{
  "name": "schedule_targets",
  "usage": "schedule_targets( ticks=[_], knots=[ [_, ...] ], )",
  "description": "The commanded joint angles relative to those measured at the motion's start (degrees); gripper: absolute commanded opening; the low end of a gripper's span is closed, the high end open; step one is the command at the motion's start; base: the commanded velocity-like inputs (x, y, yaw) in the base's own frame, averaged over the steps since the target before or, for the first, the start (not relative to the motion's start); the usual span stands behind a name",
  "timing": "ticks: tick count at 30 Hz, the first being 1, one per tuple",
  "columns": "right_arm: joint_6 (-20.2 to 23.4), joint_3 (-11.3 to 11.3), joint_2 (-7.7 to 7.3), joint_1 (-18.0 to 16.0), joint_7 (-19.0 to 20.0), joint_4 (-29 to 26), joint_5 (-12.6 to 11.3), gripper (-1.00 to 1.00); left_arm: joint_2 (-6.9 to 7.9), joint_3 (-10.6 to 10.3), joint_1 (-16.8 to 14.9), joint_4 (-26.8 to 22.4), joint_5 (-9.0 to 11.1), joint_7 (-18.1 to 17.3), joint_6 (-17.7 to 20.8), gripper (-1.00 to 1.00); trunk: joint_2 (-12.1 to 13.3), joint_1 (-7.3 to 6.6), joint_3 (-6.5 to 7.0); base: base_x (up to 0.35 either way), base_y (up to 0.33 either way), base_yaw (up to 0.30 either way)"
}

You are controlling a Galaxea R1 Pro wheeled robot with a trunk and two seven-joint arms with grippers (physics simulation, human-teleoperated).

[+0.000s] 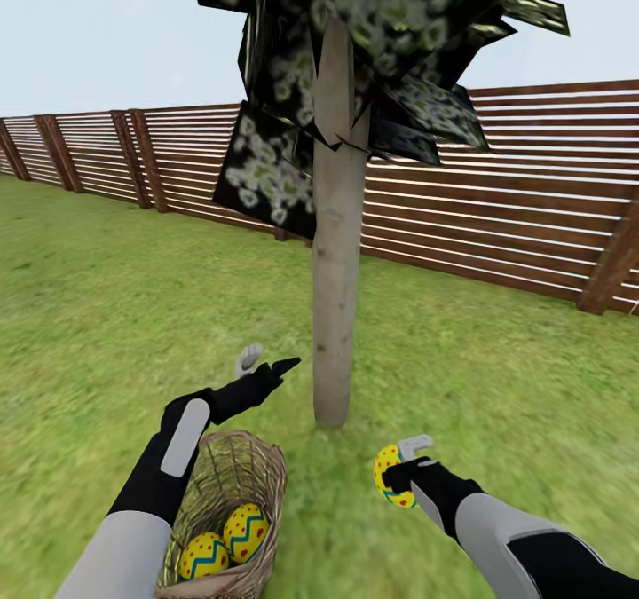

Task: Take the three Easter eggs out of the wicker basket on the lawn in the garden, then place them on the lawn next to a single tree (choose any tree) so that all three eggs are next to the same tree and none are left in the basket.

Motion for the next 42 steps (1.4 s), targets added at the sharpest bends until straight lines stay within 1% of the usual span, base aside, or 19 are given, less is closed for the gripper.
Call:
schedule_targets(
  ticks=[1,3,4,8,10,13,15,16,18,19,20,21,23,26,29,31,33,34,42],
  knots=[
    [0.3,0.3,0.07,0.0,-0.1,-0.1,0.7,-1.00,-0.10,-0.3,0.0,-0.3,0.0,-0.2,0.5,1.00,-0.4,0.22,-0.24,0.000,0.000,0.000],
    [0.3,0.3,0.12,0.0,-0.2,-0.2,0.5,-1.00,-0.15,-3.0,-0.1,-0.8,0.1,-0.2,0.5,1.00,-1.2,0.66,-0.60,0.000,0.000,0.000],
    [0.3,0.2,0.13,0.0,-0.2,-0.2,0.4,-1.00,-0.37,-3.6,0.0,-0.9,0.1,-0.2,0.4,1.00,-1.6,0.88,-0.78,0.000,0.000,0.000],
    [0.4,0.0,0.13,0.0,-0.3,-0.4,0.1,-1.00,-1.31,-4.2,0.0,-0.9,0.5,-0.2,0.4,1.00,-3.2,1.75,-1.49,0.000,0.000,0.000],
    [0.4,-0.1,0.13,0.0,-0.3,-0.4,0.1,-1.00,-1.35,-5.3,0.0,-1.0,1.8,-0.2,0.4,1.00,-4.0,2.19,-1.85,0.000,0.000,0.000],
    [0.4,-0.1,0.64,0.0,-1.2,-0.4,0.1,-1.00,-1.37,-10.3,0.0,-3.9,6.4,-0.1,0.4,1.00,-5.3,2.85,-2.39,0.000,0.000,0.000],
    [0.4,0.0,2.04,0.0,-3.6,-0.4,0.1,-1.00,-1.33,-13.1,0.0,-6.7,7.3,0.0,0.4,1.00,-6.1,3.29,-2.75,0.000,0.000,0.000],
    [0.4,-0.1,2.35,0.0,-4.4,-0.4,0.1,-1.00,-1.34,-13.6,0.0,-7.7,7.4,0.0,0.5,1.00,-6.5,3.51,-2.93,0.000,0.000,0.000],
    [0.5,-0.1,2.52,0.0,-4.8,-0.4,0.0,-1.00,-1.36,-14.0,0.0,-8.6,7.6,-0.1,0.5,1.00,-7.3,3.95,-3.29,0.000,0.000,0.000],
    [0.5,-0.1,2.56,0.0,-4.9,-0.4,0.0,-1.00,-1.36,-14.2,0.0,-9.4,8.6,-0.1,0.5,1.00,-7.7,4.17,-3.47,0.000,0.000,0.000],
    [0.5,-0.1,2.58,0.0,-4.9,-0.4,0.0,-1.00,-1.32,-14.2,0.0,-10.0,10.9,-0.1,0.6,1.00,-8.1,4.39,-3.65,0.000,0.000,0.000],
    [0.5,-0.1,2.59,0.0,-4.9,-0.4,0.1,-1.00,-1.32,-14.3,0.0,-10.2,11.9,-0.1,0.6,1.00,-8.5,4.61,-3.83,0.000,0.000,0.000],
    [0.5,-0.1,2.70,0.0,-4.9,-0.4,0.1,-1.00,-1.39,-14.4,0.0,-10.4,12.9,-0.2,0.5,1.00,-9.3,5.05,-4.19,0.000,0.000,0.000],
    [0.5,-0.1,2.63,0.0,-4.9,-0.4,0.0,-1.00,-2.07,-15.6,-0.1,-12.1,13.8,-0.2,0.3,1.00,-10.5,5.71,-4.72,0.000,0.000,0.000],
    [0.4,-0.2,2.73,0.0,-4.9,-0.3,0.1,-1.00,-1.92,-15.9,-0.1,-13.0,16.4,-0.2,0.5,1.00,-11.7,6.37,-5.26,0.000,0.000,0.000],
    [0.3,-0.2,2.79,0.0,-4.9,-0.3,0.1,-1.00,-1.87,-16.1,-0.1,-13.1,16.9,-0.2,0.5,1.00,-12.5,6.81,-5.62,0.000,0.000,0.000],
    [0.3,-0.1,2.85,0.0,-4.9,-0.1,0.1,-1.00,-1.92,-18.7,-0.1,-13.2,17.2,-0.2,0.4,1.00,-13.3,7.25,-5.98,0.000,0.000,0.000],
    [0.2,-0.1,2.82,0.0,-4.9,-0.1,0.1,-1.00,-1.96,-19.4,0.0,-13.2,17.2,-0.2,0.4,1.00,-13.7,7.46,-6.16,0.000,0.000,0.000],
    [0.1,-0.1,2.77,0.0,-4.9,-0.1,0.1,-1.00,-1.98,-19.8,0.0,-13.2,18.0,-0.2,0.4,1.00,-16.9,9.22,-7.60,0.000,0.000,0.000]
  ],
)
